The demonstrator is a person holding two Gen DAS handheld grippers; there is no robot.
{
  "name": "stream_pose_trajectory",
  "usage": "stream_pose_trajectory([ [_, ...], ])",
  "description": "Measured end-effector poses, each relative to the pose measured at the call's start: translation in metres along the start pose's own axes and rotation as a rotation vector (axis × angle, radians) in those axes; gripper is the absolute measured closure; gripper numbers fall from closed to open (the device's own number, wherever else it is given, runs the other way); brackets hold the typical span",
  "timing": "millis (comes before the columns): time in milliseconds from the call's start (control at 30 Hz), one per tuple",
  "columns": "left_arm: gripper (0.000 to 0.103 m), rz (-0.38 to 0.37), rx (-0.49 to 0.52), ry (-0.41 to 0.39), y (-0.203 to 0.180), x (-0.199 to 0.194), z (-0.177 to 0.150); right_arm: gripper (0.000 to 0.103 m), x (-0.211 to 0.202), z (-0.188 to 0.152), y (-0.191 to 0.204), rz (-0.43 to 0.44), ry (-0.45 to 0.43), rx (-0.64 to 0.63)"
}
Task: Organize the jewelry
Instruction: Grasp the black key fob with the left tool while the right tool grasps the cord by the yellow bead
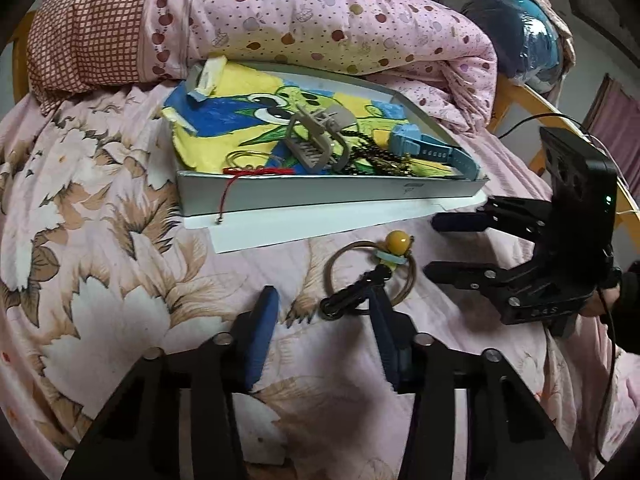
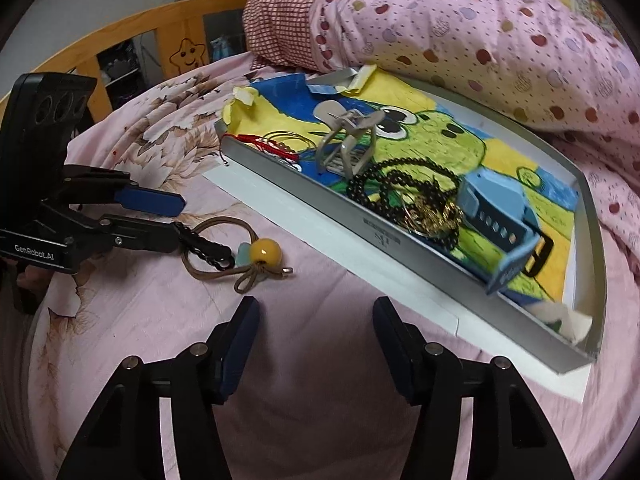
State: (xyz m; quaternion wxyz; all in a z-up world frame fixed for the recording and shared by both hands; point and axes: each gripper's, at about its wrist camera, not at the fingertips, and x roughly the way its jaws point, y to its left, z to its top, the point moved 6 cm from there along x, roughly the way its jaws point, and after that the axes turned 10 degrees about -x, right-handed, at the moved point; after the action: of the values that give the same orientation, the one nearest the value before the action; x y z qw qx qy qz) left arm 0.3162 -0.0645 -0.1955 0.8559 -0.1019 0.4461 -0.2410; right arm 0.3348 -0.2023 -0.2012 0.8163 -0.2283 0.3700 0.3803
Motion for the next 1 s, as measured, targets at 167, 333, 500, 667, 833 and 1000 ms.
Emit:
stream_pose_trajectory([
  [167,0.073,-0.025,0.018,0.019,-0.005,0.004,-0.001,0.055,0.006,0.008,0.003,0.019,0.011,-0.068],
  [333,0.076,-0.044,0.019,0.033,-0.005,0.008,0.000,0.060,0.014,0.012,0.007,0.056,0.037,-0.149],
  [500,0.084,-0.050,0.022,0.046,-0.005,0.010,-0.002,0.075,0.017,0.016,0.015,0.086,0.043,-0.230],
  [667,0.088,-0.050,0.009,0.048,-0.002,0.009,-0.001,0.084,0.018,0.017,0.023,0.095,0.047,-0.292],
  [833,0.092,-0.044,0.008,0.051,-0.001,0.008,-0.003,0.094,0.019,0.017,0.024,0.103,0.047,-0.293],
  [1000,0.098,-0.040,0.009,0.053,0.000,0.008,-0.003,0.099,0.019,0.017,0.022,0.098,0.043,-0.269],
])
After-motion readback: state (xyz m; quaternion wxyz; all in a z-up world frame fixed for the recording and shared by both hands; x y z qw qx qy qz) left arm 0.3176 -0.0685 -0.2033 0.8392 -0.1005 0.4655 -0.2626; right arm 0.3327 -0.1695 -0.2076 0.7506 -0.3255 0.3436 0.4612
